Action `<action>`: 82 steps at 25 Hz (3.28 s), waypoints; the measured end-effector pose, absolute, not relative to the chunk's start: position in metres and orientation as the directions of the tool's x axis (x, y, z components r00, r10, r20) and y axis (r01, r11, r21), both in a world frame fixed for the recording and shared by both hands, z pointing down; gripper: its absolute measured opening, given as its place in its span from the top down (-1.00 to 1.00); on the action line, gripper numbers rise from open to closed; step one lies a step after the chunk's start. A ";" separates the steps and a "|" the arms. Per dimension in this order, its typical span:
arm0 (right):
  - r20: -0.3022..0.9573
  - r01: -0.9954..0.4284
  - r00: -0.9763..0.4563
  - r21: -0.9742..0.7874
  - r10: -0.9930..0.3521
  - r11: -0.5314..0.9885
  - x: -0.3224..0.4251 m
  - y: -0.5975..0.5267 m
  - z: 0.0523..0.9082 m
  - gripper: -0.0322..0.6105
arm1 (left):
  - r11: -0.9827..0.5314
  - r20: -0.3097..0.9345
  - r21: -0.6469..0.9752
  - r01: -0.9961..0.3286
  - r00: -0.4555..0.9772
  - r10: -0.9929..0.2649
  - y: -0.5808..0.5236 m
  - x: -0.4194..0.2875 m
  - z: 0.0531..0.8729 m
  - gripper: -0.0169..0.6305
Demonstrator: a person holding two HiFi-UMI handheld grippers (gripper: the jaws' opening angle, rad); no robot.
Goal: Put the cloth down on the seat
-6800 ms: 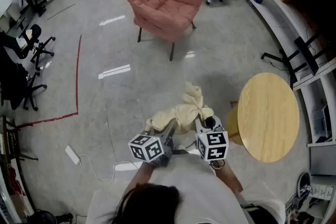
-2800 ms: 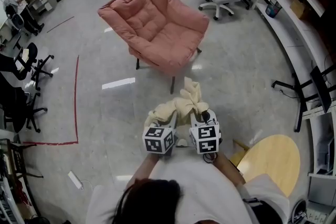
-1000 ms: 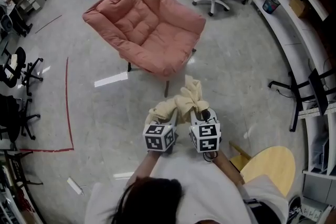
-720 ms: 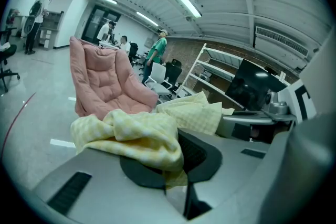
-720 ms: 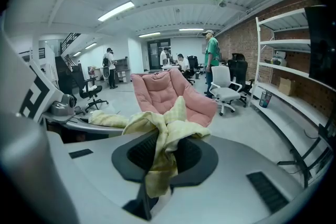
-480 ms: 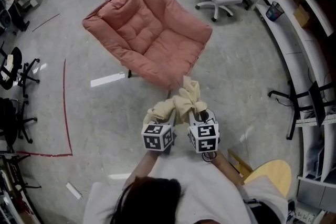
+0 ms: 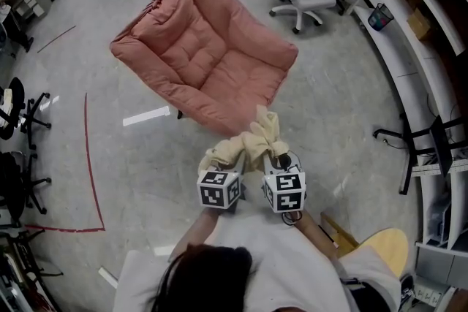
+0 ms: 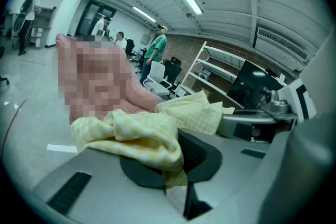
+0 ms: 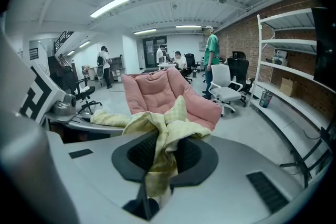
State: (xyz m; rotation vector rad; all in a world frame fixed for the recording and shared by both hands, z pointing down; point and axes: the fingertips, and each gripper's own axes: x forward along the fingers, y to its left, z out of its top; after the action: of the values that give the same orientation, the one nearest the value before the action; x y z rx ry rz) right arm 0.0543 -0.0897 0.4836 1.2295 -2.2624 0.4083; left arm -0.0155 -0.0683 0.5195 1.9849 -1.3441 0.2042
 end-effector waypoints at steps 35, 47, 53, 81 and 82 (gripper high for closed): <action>0.553 -0.797 -0.521 -0.043 -0.650 0.602 0.003 -0.219 0.483 0.66 | -0.159 0.519 0.407 -0.899 0.372 -0.770 -0.194 -0.068 0.516 0.77; 0.598 -0.754 -0.557 -0.071 -0.577 0.653 0.007 -0.292 0.503 0.66 | -0.070 0.567 0.421 -0.904 0.322 -0.758 -0.260 -0.063 0.534 0.77; 0.618 -0.725 -0.574 -0.080 -0.536 0.684 0.004 -0.333 0.517 0.66 | -0.018 0.592 0.430 -0.903 0.297 -0.750 -0.299 -0.065 0.548 0.77; 0.726 -0.613 -0.595 -0.132 -0.345 0.779 -0.043 -0.470 0.655 0.66 | 0.261 0.712 0.472 -0.842 0.189 -0.677 -0.424 -0.108 0.690 0.77; 0.728 -0.610 -0.595 -0.133 -0.340 0.781 -0.045 -0.473 0.661 0.66 | 0.268 0.715 0.470 -0.841 0.185 -0.674 -0.426 -0.110 0.696 0.77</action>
State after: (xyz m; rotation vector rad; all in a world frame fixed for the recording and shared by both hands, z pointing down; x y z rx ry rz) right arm -0.0452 -0.4729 0.6614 0.7020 -2.2527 0.4849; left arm -0.1099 -0.4260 0.6963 1.4585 -1.5405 0.2096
